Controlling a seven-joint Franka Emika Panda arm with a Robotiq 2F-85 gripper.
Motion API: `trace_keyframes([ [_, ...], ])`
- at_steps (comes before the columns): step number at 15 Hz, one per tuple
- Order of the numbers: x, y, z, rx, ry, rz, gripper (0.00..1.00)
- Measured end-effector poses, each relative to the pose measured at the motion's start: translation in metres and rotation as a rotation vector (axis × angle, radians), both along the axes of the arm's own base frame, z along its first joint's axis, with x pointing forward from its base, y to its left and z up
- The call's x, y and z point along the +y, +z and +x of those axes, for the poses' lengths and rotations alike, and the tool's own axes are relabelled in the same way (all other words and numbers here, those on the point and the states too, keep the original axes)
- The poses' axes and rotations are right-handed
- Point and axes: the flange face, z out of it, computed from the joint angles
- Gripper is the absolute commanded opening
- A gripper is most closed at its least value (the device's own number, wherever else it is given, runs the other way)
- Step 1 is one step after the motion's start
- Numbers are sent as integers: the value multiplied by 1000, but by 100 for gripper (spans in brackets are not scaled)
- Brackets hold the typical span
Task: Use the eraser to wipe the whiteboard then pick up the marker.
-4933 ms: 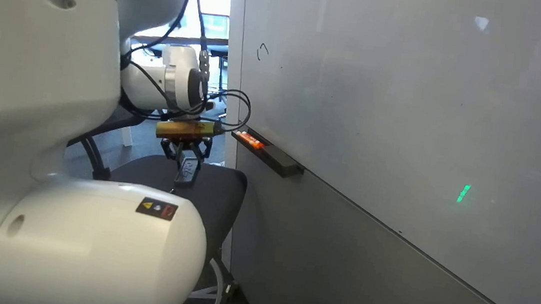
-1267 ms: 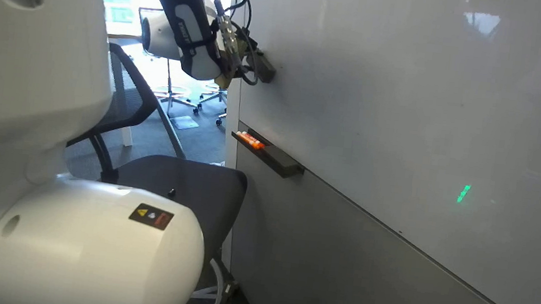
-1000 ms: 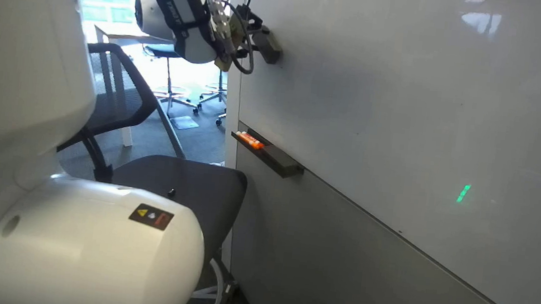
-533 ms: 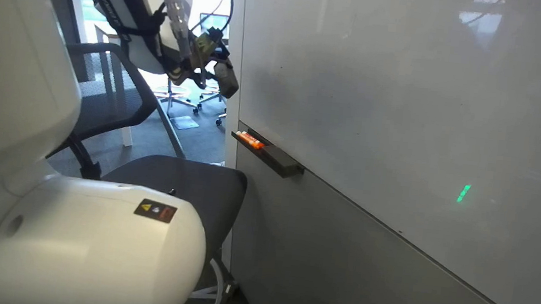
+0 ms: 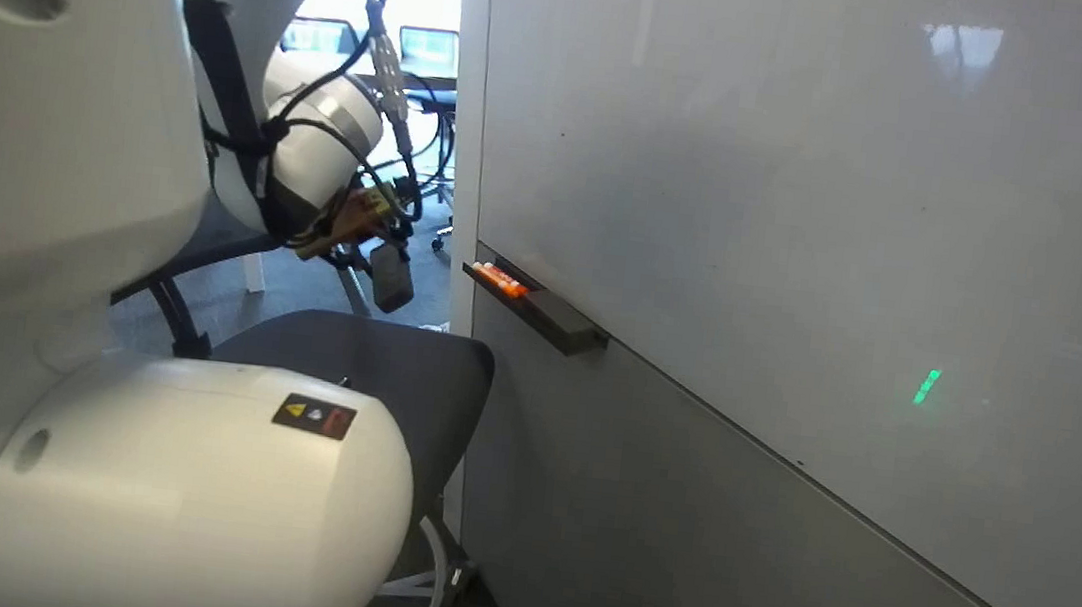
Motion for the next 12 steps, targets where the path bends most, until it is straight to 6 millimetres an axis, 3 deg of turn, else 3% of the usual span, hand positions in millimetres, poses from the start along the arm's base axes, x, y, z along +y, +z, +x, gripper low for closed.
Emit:
trace_keyframes([
  [4,16,-69,4,247,24,53,31],
  [7,30,-106,6,430,71,54,31],
  [9,31,-114,16,498,109,-2,31],
  [12,23,-104,38,529,140,-76,31],
])
